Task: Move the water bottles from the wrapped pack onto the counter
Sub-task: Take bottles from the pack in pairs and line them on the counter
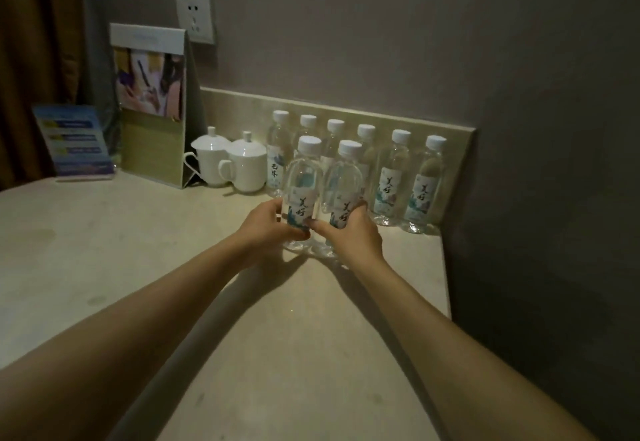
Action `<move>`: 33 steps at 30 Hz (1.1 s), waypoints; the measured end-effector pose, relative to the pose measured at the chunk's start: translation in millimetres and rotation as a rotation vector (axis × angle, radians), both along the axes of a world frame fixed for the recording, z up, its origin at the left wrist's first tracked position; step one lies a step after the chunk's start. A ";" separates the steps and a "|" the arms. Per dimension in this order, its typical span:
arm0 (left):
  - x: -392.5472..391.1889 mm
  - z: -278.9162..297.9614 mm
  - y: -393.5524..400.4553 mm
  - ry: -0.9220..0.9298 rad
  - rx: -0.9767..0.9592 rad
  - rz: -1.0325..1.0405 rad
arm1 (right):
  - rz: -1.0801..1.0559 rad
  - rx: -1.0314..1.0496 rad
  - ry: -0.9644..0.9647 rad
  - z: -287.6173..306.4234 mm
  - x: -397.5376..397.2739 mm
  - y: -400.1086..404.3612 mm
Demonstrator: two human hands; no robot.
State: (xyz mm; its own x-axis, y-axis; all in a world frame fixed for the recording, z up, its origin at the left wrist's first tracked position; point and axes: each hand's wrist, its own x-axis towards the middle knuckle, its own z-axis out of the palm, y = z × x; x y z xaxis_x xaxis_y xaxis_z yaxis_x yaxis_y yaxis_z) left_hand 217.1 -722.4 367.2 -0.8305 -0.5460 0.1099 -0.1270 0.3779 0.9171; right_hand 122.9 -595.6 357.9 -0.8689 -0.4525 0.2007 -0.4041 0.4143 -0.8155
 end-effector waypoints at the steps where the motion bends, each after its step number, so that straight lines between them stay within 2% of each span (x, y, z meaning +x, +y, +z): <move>1: -4.4 0.3 -7.3 0.004 -0.010 0.002 | 0.008 0.016 0.005 0.5 -3.0 -6.6; 8: -24.6 -8.3 -63.7 0.043 -0.045 -0.045 | -0.005 0.129 0.063 -1.3 -13.1 -53.7; 15: -40.5 -12.4 -108.8 0.039 -0.192 -0.067 | -0.136 0.078 0.029 -0.8 -7.0 -94.5; 22: -51.9 -13.6 -130.7 0.003 -0.250 -0.104 | -0.260 0.016 -0.006 1.1 1.7 -114.1; 28: -52.8 -16.0 -137.4 -0.002 -0.280 -0.136 | -0.310 0.146 0.128 3.1 6.6 -118.9; 33: -56.1 -12.7 -140.8 0.010 -0.281 -0.166 | -0.309 0.123 0.106 5.2 6.7 -121.5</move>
State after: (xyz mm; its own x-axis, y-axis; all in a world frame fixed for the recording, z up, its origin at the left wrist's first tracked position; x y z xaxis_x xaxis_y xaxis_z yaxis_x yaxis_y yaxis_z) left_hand 161.1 -863.1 354.5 -0.9040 -0.3500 0.2455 -0.0341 0.6313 0.7748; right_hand 129.5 -717.0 363.1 -0.9458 -0.1981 0.2574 -0.3242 0.6231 -0.7118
